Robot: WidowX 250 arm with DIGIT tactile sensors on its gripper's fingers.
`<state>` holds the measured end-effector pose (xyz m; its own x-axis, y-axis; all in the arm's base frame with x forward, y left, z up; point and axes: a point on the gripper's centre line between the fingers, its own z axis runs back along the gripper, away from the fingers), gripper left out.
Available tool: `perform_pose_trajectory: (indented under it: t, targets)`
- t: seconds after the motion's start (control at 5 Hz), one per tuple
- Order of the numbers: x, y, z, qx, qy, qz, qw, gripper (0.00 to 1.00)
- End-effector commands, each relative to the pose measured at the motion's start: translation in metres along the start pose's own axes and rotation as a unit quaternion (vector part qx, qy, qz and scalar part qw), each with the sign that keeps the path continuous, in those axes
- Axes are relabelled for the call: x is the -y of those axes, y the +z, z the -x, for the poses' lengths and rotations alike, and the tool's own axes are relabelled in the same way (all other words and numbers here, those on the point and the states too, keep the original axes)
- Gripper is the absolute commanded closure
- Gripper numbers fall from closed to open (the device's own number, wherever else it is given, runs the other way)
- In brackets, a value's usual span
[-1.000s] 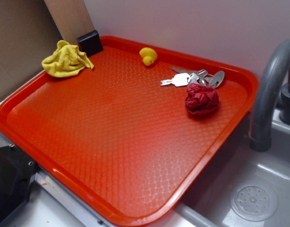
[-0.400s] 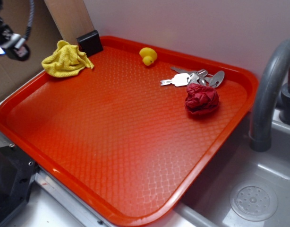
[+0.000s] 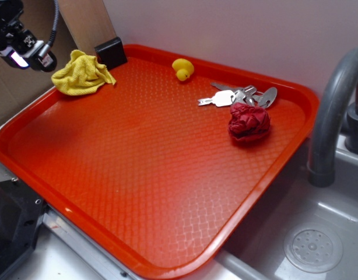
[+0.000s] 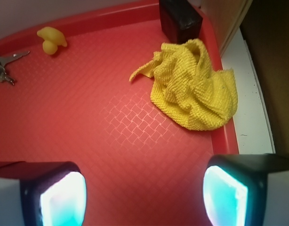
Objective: Grab the yellow cloth.
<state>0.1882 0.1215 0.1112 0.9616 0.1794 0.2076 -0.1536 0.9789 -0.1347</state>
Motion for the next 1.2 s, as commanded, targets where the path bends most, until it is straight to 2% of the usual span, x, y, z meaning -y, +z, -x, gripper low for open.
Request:
perform_pose_trajectory:
  t: [0.0,0.2,0.4,0.6,0.8,1.0]
  targets:
    - [-0.006,0.010,-0.007,0.020,-0.001,-0.013,1.000,0.00]
    - [-0.006,0.010,-0.007,0.020,-0.001,-0.013,1.000,0.00]
    - [-0.011,-0.029,-0.022,0.104,0.081,-0.060,0.989,0.00]
    - [-0.006,-0.061,-0.038,0.082,0.143,-0.066,0.984,0.00]
    - [-0.006,-0.068,-0.039,0.060,0.181,-0.080,0.978,0.00]
    - [-0.009,-0.068,-0.043,0.052,0.168,-0.079,0.981,0.00]
